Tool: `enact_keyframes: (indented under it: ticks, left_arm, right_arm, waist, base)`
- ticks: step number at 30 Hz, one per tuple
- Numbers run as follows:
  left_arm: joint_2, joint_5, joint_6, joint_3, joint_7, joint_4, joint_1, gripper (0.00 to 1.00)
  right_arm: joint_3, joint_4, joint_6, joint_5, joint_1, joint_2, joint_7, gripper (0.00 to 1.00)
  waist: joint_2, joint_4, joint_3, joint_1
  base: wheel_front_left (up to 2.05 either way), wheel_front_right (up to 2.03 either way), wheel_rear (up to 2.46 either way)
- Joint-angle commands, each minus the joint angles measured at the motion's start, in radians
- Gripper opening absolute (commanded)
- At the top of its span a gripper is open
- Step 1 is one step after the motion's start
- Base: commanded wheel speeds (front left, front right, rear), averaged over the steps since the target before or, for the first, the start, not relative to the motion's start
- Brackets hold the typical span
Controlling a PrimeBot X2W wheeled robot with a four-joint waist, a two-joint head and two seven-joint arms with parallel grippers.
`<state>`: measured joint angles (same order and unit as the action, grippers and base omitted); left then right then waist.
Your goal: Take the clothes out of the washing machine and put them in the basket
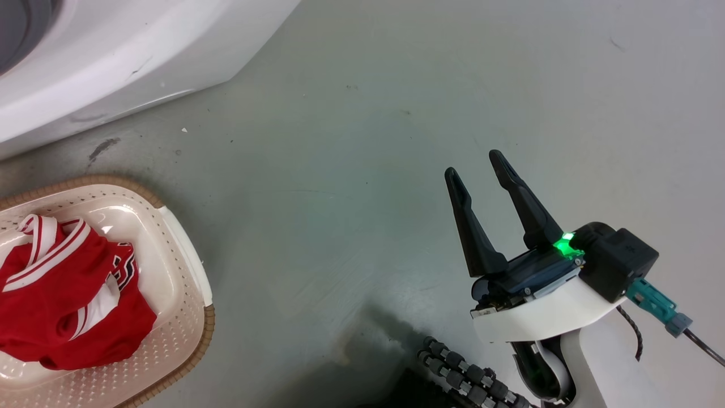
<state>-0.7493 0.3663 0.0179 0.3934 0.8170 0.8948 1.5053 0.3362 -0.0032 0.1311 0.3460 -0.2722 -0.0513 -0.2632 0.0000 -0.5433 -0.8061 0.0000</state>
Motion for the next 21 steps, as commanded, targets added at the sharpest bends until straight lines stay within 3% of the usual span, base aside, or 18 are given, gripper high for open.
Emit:
enact_keyframes:
  ticks: [1, 8, 15, 21]
  left_arm:
    - [-0.012, -0.002, -0.024, -0.006, -0.033, -0.025, -0.027, 0.0]
    - [-0.039, -0.017, -0.095, -0.029, -0.193, -0.108, -0.068, 0.0]
    - [-0.033, -0.019, -0.114, -0.033, -0.323, -0.134, -0.083, 0.0]
    - [0.005, 0.008, -0.111, -0.048, -0.472, -0.13, -0.112, 0.0]
  right_arm:
    - [0.002, -0.004, -0.001, 0.009, -0.021, 0.002, -0.002, 1.0]
    - [0.001, 0.003, -0.001, 0.006, -0.024, 0.002, -0.002, 1.0]
    - [-0.011, 0.008, -0.001, -0.003, -0.031, 0.002, -0.002, 1.0]
    - [-0.032, 0.015, -0.001, -0.019, -0.028, 0.002, -0.002, 1.0]
  waist:
    - [0.0, 0.0, 0.0, 0.0]
    - [0.0, 0.006, 0.011, 0.0]
    - [0.0, 0.021, 0.027, 0.0]
    - [0.0, 0.049, 0.073, 0.0]
  base:
    - [0.0, 0.0, 0.0]
    - [0.0, 0.0, 0.0]
    - [0.0, 0.0, 0.0]
    - [0.0, 0.0, 0.0]
